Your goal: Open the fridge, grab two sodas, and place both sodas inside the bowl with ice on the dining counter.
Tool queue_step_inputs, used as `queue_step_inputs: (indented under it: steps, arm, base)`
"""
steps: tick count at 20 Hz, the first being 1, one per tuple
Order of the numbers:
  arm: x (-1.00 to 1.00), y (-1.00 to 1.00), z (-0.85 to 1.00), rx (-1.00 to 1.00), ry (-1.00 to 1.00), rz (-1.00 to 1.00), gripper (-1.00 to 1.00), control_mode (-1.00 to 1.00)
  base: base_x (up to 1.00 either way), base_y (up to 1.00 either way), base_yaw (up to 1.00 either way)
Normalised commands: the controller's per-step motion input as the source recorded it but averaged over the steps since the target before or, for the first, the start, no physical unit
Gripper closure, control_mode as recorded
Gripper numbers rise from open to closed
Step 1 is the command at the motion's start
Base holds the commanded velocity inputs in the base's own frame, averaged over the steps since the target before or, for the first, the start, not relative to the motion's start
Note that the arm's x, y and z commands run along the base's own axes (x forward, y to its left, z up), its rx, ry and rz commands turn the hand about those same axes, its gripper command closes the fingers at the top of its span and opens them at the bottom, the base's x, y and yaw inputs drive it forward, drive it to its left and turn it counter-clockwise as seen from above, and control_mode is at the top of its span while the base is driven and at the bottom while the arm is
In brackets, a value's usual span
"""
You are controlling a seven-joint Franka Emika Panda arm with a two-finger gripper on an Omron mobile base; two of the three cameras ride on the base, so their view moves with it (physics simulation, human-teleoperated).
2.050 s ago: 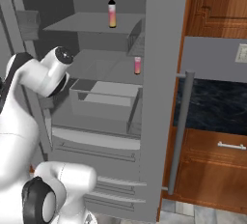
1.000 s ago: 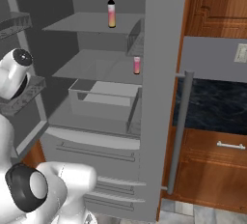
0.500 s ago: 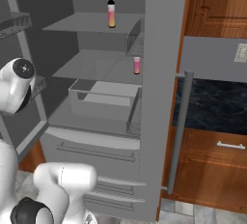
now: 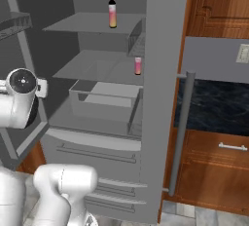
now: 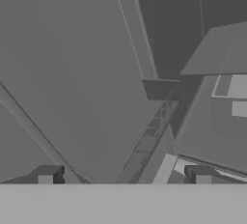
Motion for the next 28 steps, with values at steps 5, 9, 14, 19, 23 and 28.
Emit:
queue_step_inputs:
  steps: [5,9,14,19,23,28]
  arm:
    - [-0.47,-0.75,0.00,-0.26,-0.16,-0.19,-1.00,-1.00]
    - [-0.47,-0.77,-0.03,-0.25,-0.13,-0.16,-1.00,-1.00]
    - [-0.46,-0.77,-0.12,-0.25,-0.08,-0.14,-1.00,-1.00]
    - [-0.26,-0.55,-0.35,-0.20,0.00,-0.14,-1.00,-1.00]
    - [-0.07,0.00,-0.42,0.00,0.04,-0.12,-1.00,-1.00]
    - [-0.04,0.00,-0.29,0.00,0.02,-0.06,-1.00,-1.00]
  base:
    - [0.00,0.00,0.00]
    - [0.00,0.00,0.00]
    - [0.00,0.00,0.00]
    - [0.00,0.00,0.00]
    - [0.00,0.00,0.00]
    - [0.00,0.00,0.00]
